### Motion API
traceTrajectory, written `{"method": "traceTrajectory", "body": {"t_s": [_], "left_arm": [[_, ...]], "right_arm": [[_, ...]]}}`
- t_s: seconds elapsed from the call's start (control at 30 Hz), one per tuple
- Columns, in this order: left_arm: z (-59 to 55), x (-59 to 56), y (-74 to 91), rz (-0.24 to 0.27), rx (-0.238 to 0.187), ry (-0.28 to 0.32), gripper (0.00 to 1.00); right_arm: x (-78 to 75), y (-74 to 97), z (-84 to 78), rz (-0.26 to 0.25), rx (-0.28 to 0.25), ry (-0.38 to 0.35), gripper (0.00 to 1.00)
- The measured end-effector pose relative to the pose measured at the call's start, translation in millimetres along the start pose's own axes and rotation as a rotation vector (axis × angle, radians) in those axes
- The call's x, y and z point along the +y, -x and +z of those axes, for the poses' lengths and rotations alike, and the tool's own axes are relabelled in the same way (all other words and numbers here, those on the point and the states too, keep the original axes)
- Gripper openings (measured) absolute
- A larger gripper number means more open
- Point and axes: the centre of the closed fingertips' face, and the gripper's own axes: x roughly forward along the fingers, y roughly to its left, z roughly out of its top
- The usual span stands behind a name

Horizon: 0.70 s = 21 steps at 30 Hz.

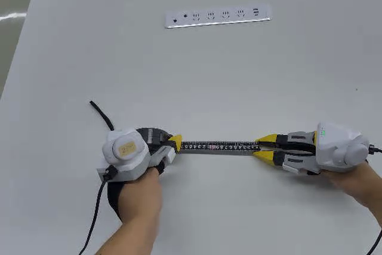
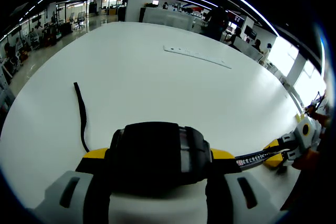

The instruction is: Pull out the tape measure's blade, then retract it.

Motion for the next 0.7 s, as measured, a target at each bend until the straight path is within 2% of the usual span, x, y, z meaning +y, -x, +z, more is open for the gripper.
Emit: {"method": "traceTrajectory", "body": {"t_s": [0.7], "left_arm": [[0.1, 0.3, -0.3, 0.0, -0.003, 0.006, 0.72]], "right_arm": [[-1.2, -13.3, 0.7, 0.016, 0.007, 0.0, 0.11]]}}
